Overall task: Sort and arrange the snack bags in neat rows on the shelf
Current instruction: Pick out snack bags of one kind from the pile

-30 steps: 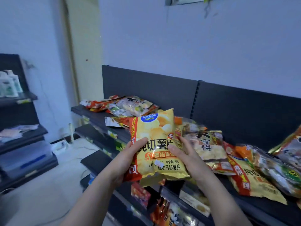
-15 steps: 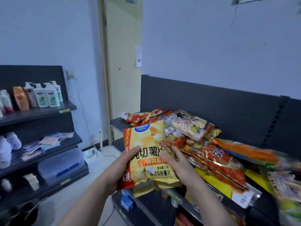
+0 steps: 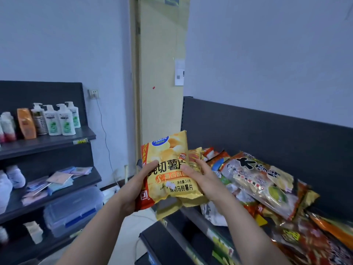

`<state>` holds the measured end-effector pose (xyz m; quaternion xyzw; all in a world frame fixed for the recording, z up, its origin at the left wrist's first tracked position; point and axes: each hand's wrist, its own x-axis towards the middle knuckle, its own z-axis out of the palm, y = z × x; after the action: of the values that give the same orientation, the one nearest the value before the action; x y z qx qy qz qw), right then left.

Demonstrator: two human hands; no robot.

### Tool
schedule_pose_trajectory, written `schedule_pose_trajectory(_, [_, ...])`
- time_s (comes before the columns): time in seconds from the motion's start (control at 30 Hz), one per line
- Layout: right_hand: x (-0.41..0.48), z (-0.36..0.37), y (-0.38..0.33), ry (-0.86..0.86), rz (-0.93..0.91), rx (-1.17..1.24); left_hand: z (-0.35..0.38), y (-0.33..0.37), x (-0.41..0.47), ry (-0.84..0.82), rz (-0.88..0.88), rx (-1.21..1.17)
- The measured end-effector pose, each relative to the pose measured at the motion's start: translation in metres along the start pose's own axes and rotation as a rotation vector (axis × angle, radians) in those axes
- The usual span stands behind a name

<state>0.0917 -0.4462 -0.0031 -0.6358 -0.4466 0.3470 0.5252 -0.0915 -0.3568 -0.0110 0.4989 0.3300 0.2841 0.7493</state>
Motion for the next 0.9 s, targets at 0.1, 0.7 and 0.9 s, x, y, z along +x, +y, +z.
schedule_pose_trajectory(0.1, [0.049,-0.008,-0.014,-0.010,-0.057,0.010,-0.004,0.021,0.047,-0.007,0.040,0.010])
schedule_pose_trajectory(0.7, [0.259,-0.067,0.003,0.519,0.079,-0.476,-0.012,0.084,0.353,-0.309,-0.148,0.232])
schedule_pose_trajectory(0.9, [0.293,-0.058,0.007,0.564,0.283,-0.476,-0.033,0.075,0.460,-0.256,-0.021,0.615])
